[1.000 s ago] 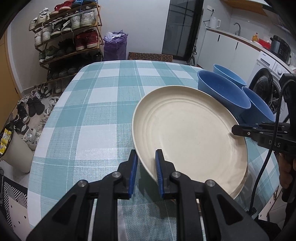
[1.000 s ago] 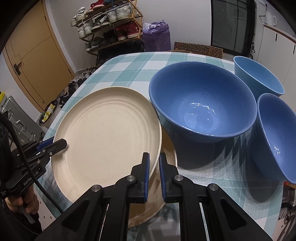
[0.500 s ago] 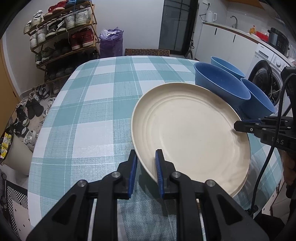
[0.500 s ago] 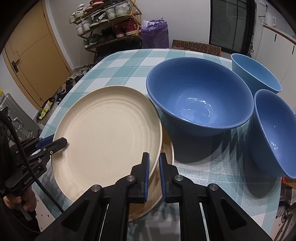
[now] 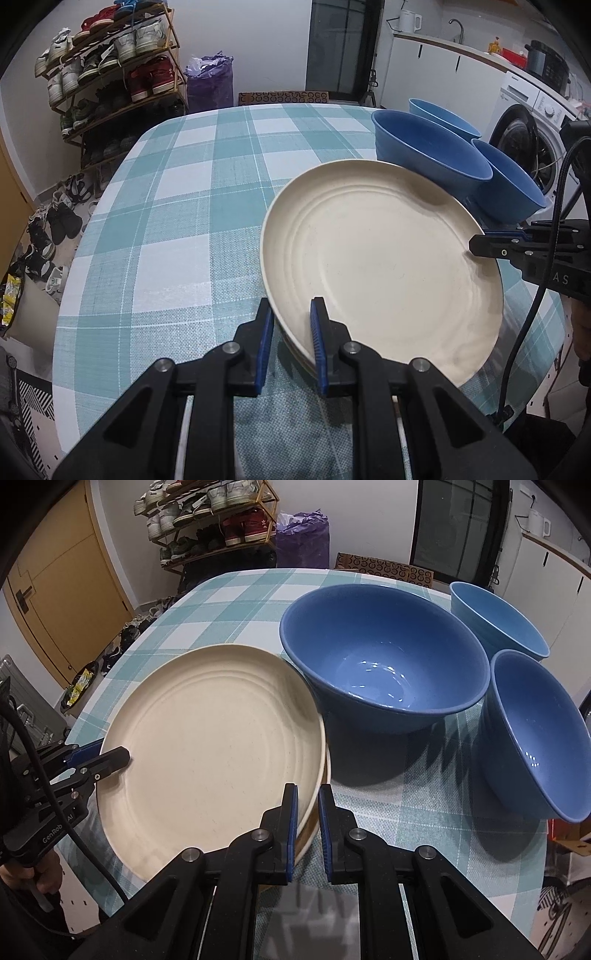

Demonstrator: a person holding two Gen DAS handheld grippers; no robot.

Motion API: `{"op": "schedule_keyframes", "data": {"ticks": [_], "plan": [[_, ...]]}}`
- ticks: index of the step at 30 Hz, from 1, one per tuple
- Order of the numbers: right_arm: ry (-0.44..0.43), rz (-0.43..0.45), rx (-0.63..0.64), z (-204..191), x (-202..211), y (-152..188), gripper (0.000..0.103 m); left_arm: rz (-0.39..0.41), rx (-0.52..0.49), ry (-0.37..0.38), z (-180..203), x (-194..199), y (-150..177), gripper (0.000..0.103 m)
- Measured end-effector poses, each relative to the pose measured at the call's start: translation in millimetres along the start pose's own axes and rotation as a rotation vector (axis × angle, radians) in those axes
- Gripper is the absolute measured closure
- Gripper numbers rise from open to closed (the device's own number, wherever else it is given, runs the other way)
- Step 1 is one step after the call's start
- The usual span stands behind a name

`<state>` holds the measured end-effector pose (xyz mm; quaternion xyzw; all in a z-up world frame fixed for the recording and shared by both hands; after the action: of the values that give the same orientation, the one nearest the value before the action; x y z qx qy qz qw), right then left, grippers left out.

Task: Organize plates and bowls
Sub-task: 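Lower the held plate stack onto the remaining cream plate with both grippers, then open both grippers to release the plate stack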

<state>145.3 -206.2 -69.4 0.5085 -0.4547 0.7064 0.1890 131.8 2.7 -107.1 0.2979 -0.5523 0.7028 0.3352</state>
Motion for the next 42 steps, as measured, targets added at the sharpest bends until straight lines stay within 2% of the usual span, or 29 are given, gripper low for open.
{"op": "schedule_keyframes", "data": {"ticks": [8,15,26,31,32,35,42], "plan": [[0.032,-0.017,0.026,-2.7,-1.7,2.1,0.091,-0.014,-0.02,-0.009,1.7,-2.3,3.8,0.085],[0.099,-0.037,0.089,-8.4,-6.7,1.0,0.09,-0.014,-0.032,-0.015,3.0,-2.9,4.5,0.084],[0.1,-0.029,0.109,-11.1,-8.5,0.4,0.081,-0.013,-0.041,-0.023,3.1,-3.8,6.2,0.08],[0.079,-0.017,0.108,-12.7,-7.6,0.7,0.074,-0.015,-0.031,-0.023,2.0,-4.9,6.2,0.076],[0.073,-0.013,0.106,-13.0,-7.4,0.6,0.073,-0.014,-0.028,-0.025,1.2,-5.4,5.7,0.072],[0.047,-0.005,0.096,-14.0,-7.0,1.1,0.065,-0.011,-0.02,-0.035,-1.6,-6.9,5.5,0.063],[0.014,0.023,0.087,-14.3,-3.9,1.3,0.043,-0.01,-0.015,-0.062,-6.1,-14.1,6.1,0.054]]}}
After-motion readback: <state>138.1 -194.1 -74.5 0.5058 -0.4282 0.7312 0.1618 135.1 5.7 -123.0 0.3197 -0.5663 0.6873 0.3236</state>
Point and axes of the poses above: each gripper's, at about its wrist camera, not at the fingertips, and x roughly against the way its jaws point, z to its right, y to its underside, the point moved 8 cm from there along -x, roughly the way its jaws point, and after that the axes turned 13 degrees about x, right-handed, at the moved point
